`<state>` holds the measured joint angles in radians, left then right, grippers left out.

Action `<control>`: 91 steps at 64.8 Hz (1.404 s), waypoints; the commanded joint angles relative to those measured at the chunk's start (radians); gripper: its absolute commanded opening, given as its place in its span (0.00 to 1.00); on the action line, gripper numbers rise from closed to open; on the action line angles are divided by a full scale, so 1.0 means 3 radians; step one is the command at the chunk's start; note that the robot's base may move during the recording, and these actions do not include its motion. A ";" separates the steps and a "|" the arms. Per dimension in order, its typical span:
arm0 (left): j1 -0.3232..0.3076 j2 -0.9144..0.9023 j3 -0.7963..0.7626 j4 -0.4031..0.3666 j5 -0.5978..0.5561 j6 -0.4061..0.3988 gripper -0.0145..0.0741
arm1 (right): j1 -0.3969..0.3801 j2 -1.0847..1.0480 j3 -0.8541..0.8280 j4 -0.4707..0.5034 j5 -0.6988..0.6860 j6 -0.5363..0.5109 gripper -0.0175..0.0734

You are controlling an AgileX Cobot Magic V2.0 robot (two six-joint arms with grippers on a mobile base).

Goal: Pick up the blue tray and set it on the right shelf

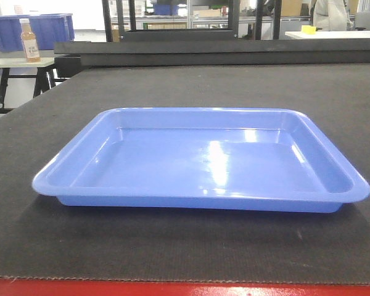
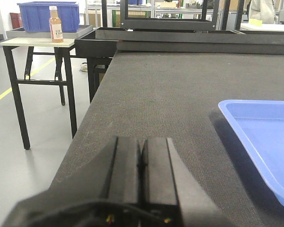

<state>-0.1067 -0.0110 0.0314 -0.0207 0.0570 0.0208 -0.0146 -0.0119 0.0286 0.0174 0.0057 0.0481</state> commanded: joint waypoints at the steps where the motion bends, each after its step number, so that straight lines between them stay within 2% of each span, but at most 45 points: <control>1: -0.0021 -0.0047 0.0090 -0.0028 -0.0284 0.0000 0.12 | -0.0026 -0.0060 -0.0076 -0.0015 -0.0314 -0.0012 0.25; 34: -0.0021 -0.0047 0.0090 -0.0028 -0.0284 0.0000 0.12 | -0.0026 -0.0060 -0.0076 -0.0015 -0.0416 -0.0012 0.25; 42: -0.0021 -0.0047 0.0047 -0.0036 -0.0493 0.0000 0.12 | -0.0023 -0.0060 -0.0093 -0.0015 -0.0558 -0.0012 0.25; 47: -0.0021 -0.0033 -0.0111 -0.0036 -0.0424 0.0000 0.12 | -0.0023 -0.0057 -0.0269 -0.0015 -0.0409 -0.0012 0.25; 53: -0.0021 0.0046 -0.0437 -0.0036 -0.0063 0.0000 0.12 | -0.0023 -0.0041 -0.0635 -0.0015 0.0088 -0.0012 0.25; 63: -0.0021 0.0458 -0.1177 -0.0163 0.1107 0.0000 0.12 | -0.0023 0.0266 -0.1288 -0.0015 0.0986 -0.0015 0.25; 68: -0.0021 0.0748 -0.1515 -0.0230 0.1514 0.0000 0.12 | -0.0023 0.0569 -0.1572 -0.0015 0.1356 -0.0015 0.25; 81: -0.0021 0.1823 -0.2213 -0.0225 0.2213 0.0000 0.12 | -0.0023 0.1631 -0.2387 -0.0013 0.2357 -0.0033 0.25; 91: -0.0021 0.2533 -0.2561 -0.0489 0.2571 0.0000 0.12 | -0.0023 0.2399 -0.2896 -0.0013 0.2993 -0.0033 0.25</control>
<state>-0.1067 0.6557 -0.6620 -0.1048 0.8321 0.0225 -0.0146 0.5885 -0.7395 0.0174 0.8719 0.0481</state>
